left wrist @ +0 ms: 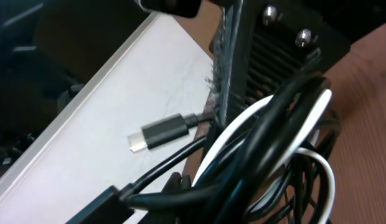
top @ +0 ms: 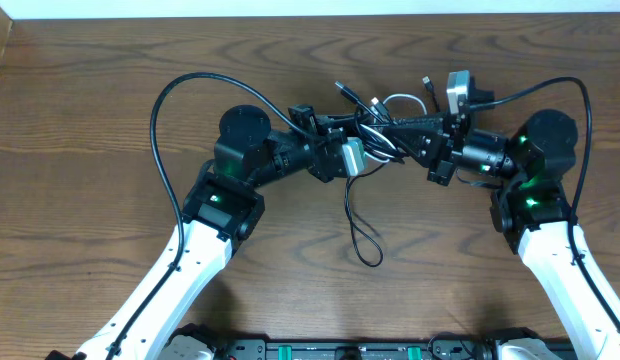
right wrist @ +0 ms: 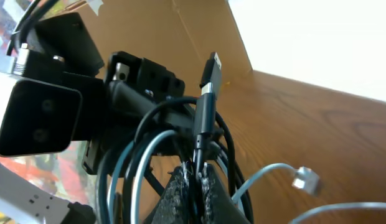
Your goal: Untangle cables
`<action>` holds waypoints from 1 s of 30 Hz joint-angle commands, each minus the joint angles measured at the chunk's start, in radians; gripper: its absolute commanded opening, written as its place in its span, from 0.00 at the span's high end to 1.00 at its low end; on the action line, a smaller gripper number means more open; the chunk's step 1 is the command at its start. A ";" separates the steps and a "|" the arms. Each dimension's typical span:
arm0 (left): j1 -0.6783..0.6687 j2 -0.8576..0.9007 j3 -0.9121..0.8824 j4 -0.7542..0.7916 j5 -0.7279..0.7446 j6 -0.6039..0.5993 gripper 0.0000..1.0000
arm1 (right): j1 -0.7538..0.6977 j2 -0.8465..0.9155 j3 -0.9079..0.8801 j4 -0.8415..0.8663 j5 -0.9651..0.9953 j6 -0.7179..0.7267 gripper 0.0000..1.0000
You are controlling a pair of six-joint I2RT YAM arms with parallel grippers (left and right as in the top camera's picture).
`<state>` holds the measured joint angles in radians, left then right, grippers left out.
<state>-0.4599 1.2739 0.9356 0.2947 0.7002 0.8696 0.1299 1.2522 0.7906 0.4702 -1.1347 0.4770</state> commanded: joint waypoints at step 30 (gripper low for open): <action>0.056 -0.081 0.017 0.016 0.021 -0.026 0.93 | -0.259 0.010 0.012 -0.319 0.221 -0.116 0.85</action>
<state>-0.4366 1.2621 0.9356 0.2878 0.7197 0.8639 -0.0765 1.2480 0.7986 0.1532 -1.0771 0.3767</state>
